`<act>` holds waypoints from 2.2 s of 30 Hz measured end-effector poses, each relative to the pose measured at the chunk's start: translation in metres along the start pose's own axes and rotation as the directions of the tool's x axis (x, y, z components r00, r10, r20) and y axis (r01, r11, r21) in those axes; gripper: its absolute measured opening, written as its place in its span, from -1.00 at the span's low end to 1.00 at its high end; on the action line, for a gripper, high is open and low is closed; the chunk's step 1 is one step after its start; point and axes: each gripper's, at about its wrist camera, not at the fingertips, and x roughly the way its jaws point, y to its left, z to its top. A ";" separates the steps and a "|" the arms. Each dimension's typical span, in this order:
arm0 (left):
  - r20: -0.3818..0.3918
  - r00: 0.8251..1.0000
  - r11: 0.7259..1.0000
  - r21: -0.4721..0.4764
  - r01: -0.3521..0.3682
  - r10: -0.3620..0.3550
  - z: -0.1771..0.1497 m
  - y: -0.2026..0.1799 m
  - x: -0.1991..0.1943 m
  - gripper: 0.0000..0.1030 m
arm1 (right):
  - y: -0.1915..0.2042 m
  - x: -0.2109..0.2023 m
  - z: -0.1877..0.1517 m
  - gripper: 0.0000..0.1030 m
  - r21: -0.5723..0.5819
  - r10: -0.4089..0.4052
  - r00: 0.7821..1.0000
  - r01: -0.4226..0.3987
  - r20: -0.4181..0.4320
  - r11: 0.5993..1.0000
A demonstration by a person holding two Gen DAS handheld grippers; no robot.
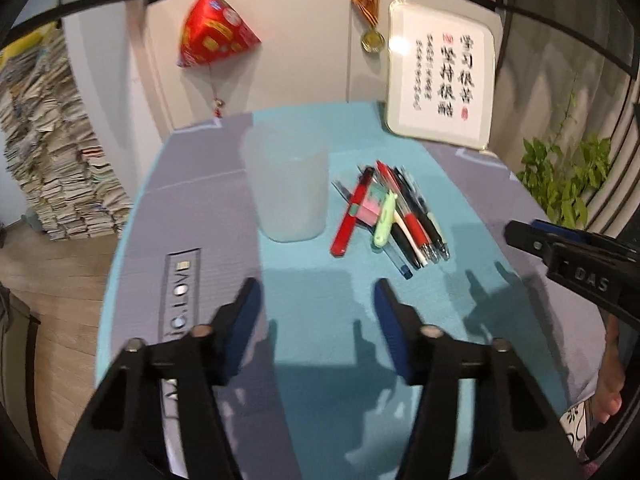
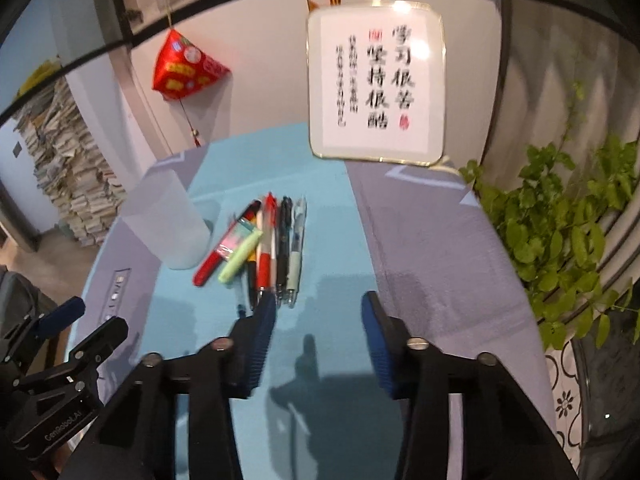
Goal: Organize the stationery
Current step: 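Grasp the red marker with the left tool while the right tool grasps the clear pen, then lift the red marker with the left tool and carry it toward the frosted cup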
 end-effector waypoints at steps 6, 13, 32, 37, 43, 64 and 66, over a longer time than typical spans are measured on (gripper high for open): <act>-0.042 0.999 0.999 0.023 0.026 -0.025 0.012 -0.006 0.036 -0.16 | -0.002 0.044 0.011 -0.42 -0.007 0.045 0.996 -0.045 -0.073 0.999; -0.076 0.996 0.998 0.046 0.043 -0.040 0.025 -0.010 0.068 -0.51 | 0.002 0.075 0.029 -0.44 -0.017 0.056 0.994 -0.058 -0.091 0.998; -0.102 0.994 0.997 0.072 0.031 -0.023 0.042 -0.021 0.104 -0.57 | 0.017 0.109 0.039 -0.56 -0.067 0.088 0.988 -0.097 -0.131 0.993; -0.096 0.993 0.997 0.026 0.068 -0.066 0.045 -0.015 0.109 -0.78 | 0.018 0.111 0.042 -0.74 -0.070 0.085 0.988 -0.094 -0.128 0.993; -0.119 0.986 0.993 -0.009 0.116 -0.116 0.036 -0.008 0.096 -0.78 | 0.004 0.097 0.036 -0.76 -0.032 0.126 0.983 -0.131 -0.135 0.991; -0.152 0.984 0.992 0.060 0.108 -0.098 -0.026 0.005 0.040 -0.26 | -0.005 0.044 -0.022 -0.53 -0.140 0.167 0.958 -0.203 -0.235 0.969; -0.143 0.986 0.993 0.073 0.096 -0.085 -0.018 0.003 0.045 -0.26 | -0.003 0.046 -0.016 -0.32 -0.127 0.166 0.961 -0.197 -0.219 0.972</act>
